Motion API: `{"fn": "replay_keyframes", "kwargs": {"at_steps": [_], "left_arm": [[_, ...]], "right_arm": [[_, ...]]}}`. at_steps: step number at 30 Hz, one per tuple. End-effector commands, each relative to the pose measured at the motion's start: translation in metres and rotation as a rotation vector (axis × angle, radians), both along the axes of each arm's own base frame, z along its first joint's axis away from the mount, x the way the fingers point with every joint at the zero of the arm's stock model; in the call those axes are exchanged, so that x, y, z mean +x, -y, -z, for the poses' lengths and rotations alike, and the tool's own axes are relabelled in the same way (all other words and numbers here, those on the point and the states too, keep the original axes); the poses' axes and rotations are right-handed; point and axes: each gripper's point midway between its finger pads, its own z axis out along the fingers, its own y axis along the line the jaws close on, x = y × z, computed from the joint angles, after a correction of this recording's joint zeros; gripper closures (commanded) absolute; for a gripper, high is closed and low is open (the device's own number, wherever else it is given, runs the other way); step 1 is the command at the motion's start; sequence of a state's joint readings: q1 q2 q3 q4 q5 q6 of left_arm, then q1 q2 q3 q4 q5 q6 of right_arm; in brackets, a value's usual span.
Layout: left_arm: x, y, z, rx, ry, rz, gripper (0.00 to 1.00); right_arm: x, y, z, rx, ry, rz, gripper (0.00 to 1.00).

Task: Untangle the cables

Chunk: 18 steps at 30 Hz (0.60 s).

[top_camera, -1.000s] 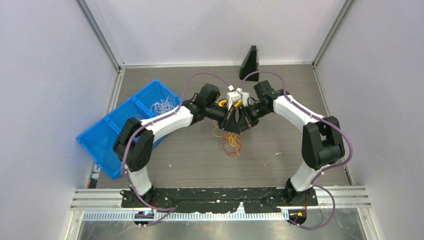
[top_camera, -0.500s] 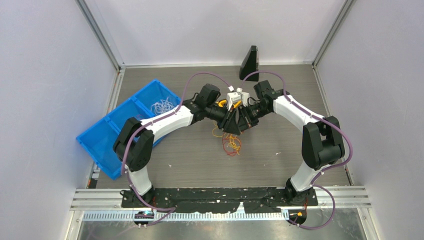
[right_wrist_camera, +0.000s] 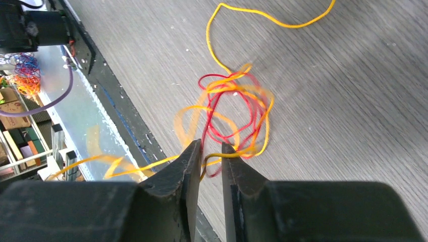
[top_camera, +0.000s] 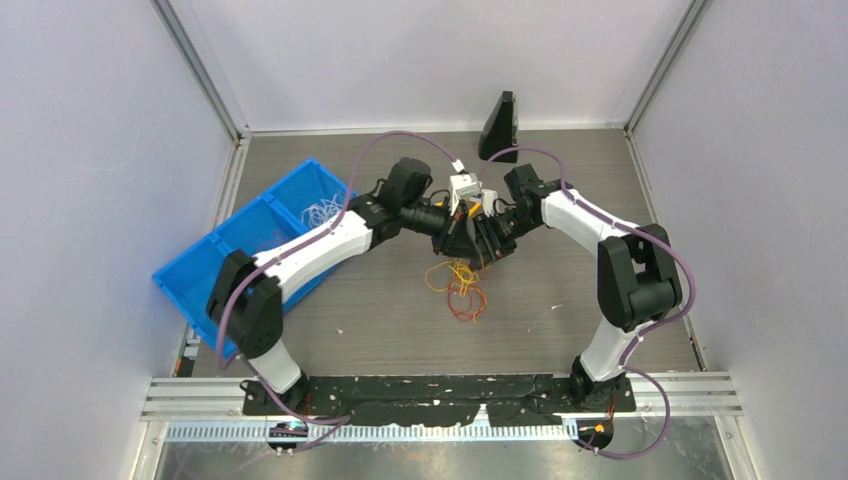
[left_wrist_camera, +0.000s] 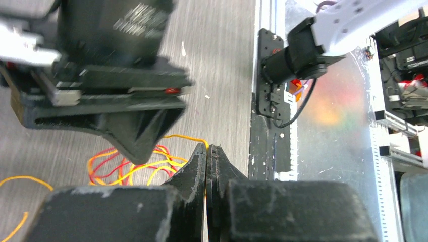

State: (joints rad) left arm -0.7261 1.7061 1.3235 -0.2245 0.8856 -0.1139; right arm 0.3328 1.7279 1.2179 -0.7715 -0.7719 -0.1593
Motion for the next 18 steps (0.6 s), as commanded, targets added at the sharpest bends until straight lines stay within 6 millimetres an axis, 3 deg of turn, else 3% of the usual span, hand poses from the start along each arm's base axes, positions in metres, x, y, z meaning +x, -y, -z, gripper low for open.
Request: {"fn": "replay_keyframes", "kwargs": {"at_steps": [1, 5, 8, 12, 18], "left_arm": [[-0.019, -0.008, -0.103, -0.219, 0.257, 0.079, 1.0], [-0.022, -0.021, -0.134, -0.271, 0.296, 0.048, 1.0], [-0.018, -0.038, -0.168, -0.331, 0.308, -0.002, 1.0], [-0.01, -0.071, -0.226, -0.406, 0.364, -0.085, 1.0], [-0.001, -0.12, -0.293, -0.481, 0.433, -0.225, 1.0]], "right_arm": [[0.012, 0.004, 0.016, -0.049, 0.014, 0.006, 0.69], [0.014, 0.007, 0.027, -0.071, 0.009, 0.009, 0.68], [0.014, 0.012, 0.036, -0.099, 0.017, 0.005, 0.67], [0.013, 0.02, 0.05, -0.141, 0.01, 0.007, 0.67], [0.011, 0.027, 0.063, -0.185, 0.002, 0.004, 0.69]]}}
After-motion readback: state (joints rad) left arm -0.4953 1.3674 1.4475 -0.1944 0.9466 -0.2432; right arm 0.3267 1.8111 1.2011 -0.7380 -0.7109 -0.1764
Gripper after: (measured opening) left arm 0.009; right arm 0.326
